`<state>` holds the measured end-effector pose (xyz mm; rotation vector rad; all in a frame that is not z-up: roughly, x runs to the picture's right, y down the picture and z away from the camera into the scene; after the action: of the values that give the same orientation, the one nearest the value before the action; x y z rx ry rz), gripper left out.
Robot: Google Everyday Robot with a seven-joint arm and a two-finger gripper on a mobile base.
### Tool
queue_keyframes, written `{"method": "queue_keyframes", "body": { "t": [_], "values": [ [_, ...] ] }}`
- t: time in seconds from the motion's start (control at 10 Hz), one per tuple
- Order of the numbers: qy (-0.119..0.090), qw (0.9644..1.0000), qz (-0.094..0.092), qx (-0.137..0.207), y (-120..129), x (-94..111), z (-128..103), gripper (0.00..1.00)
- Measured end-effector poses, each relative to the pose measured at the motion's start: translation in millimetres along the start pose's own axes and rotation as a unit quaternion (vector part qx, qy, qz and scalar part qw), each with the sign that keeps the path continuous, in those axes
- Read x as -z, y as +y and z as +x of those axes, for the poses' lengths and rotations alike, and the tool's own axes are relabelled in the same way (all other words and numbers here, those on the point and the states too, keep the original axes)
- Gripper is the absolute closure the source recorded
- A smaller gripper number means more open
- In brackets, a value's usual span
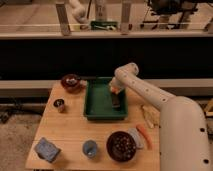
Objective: Place apple in plastic cup
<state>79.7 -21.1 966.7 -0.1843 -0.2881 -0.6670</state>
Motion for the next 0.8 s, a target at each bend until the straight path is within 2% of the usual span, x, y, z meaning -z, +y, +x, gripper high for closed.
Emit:
{"method": "queue_keyframes", "body": {
  "t": [0.2, 0.5, 0.7, 0.8],
  "values": [
    [-0.006, 0.9993, 0.028, 0.024, -2, 23, -12, 1.0],
    [-0.029, 0.9979, 0.036, 0.044, -4, 34, -26, 1.0],
    [-0.068, 0.9955, 0.032, 0.057, 1, 37, -32, 1.0],
    [-0.091, 0.9931, 0.026, 0.069, 3, 38, -37, 1.0]
  ]
}}
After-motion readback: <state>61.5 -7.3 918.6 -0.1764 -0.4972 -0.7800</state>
